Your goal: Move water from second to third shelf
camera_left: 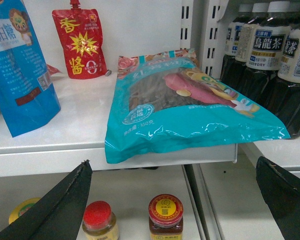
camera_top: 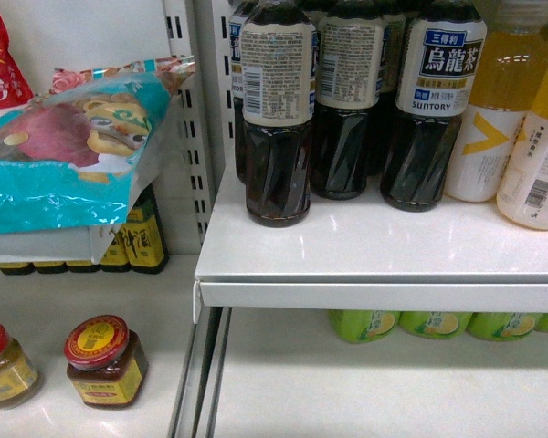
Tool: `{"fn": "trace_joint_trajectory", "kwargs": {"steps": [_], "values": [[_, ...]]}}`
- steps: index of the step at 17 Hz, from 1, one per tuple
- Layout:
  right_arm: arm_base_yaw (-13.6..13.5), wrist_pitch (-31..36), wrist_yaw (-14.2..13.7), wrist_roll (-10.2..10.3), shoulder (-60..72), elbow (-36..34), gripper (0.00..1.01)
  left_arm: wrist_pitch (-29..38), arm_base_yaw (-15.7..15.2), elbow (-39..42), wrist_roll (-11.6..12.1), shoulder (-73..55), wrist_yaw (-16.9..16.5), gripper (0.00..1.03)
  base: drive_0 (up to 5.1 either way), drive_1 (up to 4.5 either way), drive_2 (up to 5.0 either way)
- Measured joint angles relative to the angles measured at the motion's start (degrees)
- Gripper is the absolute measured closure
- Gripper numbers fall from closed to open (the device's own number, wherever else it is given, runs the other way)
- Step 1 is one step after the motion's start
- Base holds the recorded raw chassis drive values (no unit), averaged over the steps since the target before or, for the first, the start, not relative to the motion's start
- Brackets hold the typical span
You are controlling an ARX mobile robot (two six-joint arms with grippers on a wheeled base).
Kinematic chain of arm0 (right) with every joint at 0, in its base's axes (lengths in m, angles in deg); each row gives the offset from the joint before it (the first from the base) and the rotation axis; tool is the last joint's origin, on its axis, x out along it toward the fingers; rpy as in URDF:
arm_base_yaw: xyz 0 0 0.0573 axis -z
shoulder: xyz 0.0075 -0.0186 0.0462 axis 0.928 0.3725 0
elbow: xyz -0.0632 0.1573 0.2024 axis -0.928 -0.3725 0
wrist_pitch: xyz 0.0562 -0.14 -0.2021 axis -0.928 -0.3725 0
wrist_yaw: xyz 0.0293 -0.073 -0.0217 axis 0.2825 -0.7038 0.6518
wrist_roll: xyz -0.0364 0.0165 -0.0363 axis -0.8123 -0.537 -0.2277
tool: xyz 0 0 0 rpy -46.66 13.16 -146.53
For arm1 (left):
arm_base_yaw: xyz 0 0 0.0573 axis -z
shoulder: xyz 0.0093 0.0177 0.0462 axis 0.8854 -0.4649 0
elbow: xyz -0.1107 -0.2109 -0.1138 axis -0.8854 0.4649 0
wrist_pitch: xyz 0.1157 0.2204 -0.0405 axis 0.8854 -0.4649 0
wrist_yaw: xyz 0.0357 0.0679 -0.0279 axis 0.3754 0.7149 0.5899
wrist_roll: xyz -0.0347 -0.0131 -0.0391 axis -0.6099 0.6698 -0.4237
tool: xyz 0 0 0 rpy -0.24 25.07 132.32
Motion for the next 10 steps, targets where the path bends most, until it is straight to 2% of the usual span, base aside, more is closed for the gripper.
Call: {"fn": "trace_joint_trajectory", "kwargs": {"steps": [10], "values": [[0.00,0.00,0.00,0.00,0.00,0.00,0.03,0.02,0.00,0.00,0.02,0.00,0.00,0.05,0.0,0.00,0.0]]}}
